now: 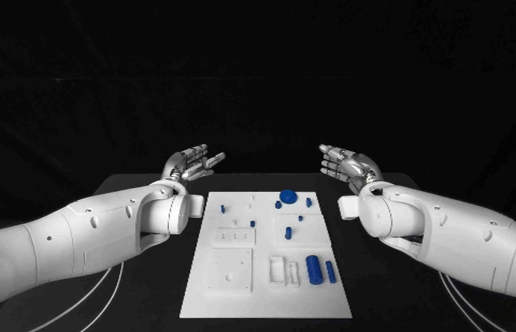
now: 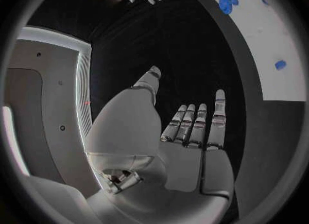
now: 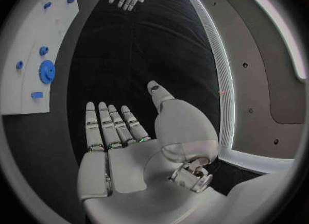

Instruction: Assemble the parts on the task board

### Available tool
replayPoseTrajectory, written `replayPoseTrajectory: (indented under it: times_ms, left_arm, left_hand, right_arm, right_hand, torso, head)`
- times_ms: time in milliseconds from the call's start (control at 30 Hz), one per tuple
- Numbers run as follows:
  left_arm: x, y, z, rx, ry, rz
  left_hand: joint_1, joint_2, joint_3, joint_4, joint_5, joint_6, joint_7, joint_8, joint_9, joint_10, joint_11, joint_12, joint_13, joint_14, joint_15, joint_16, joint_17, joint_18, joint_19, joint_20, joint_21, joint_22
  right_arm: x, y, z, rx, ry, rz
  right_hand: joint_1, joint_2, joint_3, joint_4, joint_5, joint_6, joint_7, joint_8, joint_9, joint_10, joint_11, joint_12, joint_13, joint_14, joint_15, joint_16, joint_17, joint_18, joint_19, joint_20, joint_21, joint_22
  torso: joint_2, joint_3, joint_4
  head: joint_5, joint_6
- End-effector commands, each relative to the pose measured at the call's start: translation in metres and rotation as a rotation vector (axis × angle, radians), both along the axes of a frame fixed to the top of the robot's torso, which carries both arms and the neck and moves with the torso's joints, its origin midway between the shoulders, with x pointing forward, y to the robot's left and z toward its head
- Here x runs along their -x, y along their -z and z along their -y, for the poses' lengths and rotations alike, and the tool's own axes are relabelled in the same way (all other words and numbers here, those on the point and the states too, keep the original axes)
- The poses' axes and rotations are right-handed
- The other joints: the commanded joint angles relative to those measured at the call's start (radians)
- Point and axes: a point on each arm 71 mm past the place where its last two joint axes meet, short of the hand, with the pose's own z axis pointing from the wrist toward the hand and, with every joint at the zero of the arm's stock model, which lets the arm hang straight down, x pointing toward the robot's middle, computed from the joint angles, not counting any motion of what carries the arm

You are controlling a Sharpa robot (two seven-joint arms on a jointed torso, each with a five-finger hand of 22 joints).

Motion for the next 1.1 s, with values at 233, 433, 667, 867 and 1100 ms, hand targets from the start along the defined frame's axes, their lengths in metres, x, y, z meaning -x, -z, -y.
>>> replayPoseTrajectory:
  times_ms: [233, 433, 667, 867, 1100]
  left_arm:
    - [-0.008, -0.001, 0.001, 0.046, 0.06, -0.072]
    - [-0.004, -0.003, -0.001, 0.06, 0.108, -0.075]
    - [0.002, -0.014, -0.002, 0.045, 0.159, -0.053]
    - [0.012, -0.029, 0.0, 0.031, 0.213, -0.029]
    - [0.026, -0.043, 0.009, 0.032, 0.281, -0.014]
  left_hand:
    - [0.027, 0.007, 0.003, -0.004, 0.003, 0.026, 0.01, 0.006, 0.002, 0.035, 0.01, 0.007, 0.002, 0.038, 0.006, 0.007, 0.003, 0.024, 0.036, 0.004, 0.009, 0.004]
    - [0.002, 0.08, -0.011, -0.108, 0.011, 0.17, 0.051, 0.011, 0.008, 0.222, 0.05, 0.013, 0.011, 0.299, 0.022, 0.021, 0.013, 0.042, 0.106, -0.01, 0.044, 0.013]
    - [0.036, 0.143, -0.003, -0.2, 0.019, 0.514, 0.042, 0.037, 0.024, 0.624, 0.024, 0.028, 0.019, 0.667, -0.028, 0.094, 0.031, -0.059, 0.28, -0.171, 0.163, 0.057]
    - [0.043, 0.139, 0.026, -0.25, 0.017, 0.559, 0.029, 0.033, 0.024, 0.725, -0.015, 0.025, 0.02, 0.813, -0.091, 0.141, 0.052, -0.1, 0.341, -0.254, 0.283, 0.125]
    - [0.026, 0.148, 0.021, -0.302, 0.02, 0.564, 0.023, 0.031, 0.024, 0.748, -0.03, 0.024, 0.019, 0.822, -0.125, 0.32, 0.131, -0.115, 0.269, -0.3, 0.522, 0.301]
  right_arm:
    - [-0.014, -0.002, 0.001, 0.05, -0.248, -0.152]
    - [-0.03, -0.012, 0.006, 0.553, -0.26, 0.123]
    - [-0.035, -0.014, -0.007, 0.898, -0.362, 0.215]
    - [-0.039, -0.022, -0.023, 1.137, -0.407, 0.292]
    - [-0.042, -0.03, -0.041, 1.332, -0.418, 0.369]
  right_hand:
    - [0.165, -0.022, -0.005, -0.101, 0.012, 0.198, 0.024, 0.013, 0.01, 0.228, -0.001, 0.014, 0.011, 0.203, 0.004, 0.011, 0.009, 0.005, 0.189, -0.03, 0.033, 0.013]
    - [0.172, -0.044, 0.062, -0.148, 0.024, 0.493, -0.004, 0.026, 0.022, 0.522, -0.051, 0.022, 0.02, 0.516, -0.05, 0.025, 0.022, -0.006, 0.426, -0.091, 0.087, 0.024]
    - [0.157, -0.081, 0.108, -0.179, 0.063, 0.593, -0.033, 0.034, 0.028, 0.681, -0.123, 0.025, 0.022, 0.93, -0.199, 0.154, 0.112, 0.015, 0.791, -0.245, 0.279, 0.095]
    - [0.142, -0.118, 0.169, -0.204, 0.074, 0.608, -0.047, 0.027, 0.026, 0.682, -0.133, 0.022, 0.021, 0.911, -0.238, 0.599, 0.457, 0.0, 0.925, -0.315, 0.483, 0.233]
    - [0.134, -0.157, 0.249, -0.198, 0.055, 0.607, -0.043, 0.026, 0.026, 0.656, -0.128, 0.023, 0.021, 0.873, -0.226, 0.758, 0.59, 0.014, 0.888, -0.306, 0.659, 0.415]
  torso:
    - [0.0, 0.0, 0.0]
    - [0.003, -0.0044, 0.0017]
    - [0.022, -0.0082, 0.0226]
    - [0.047, -0.0128, 0.0479]
    - [0.075, -0.0115, 0.0844]
  head:
    - [0.0, 0.0]
    - [0.02, -0.014]
    - [0.001, -0.01]
    - [-0.022, -0.003]
    - [-0.049, 0.01]
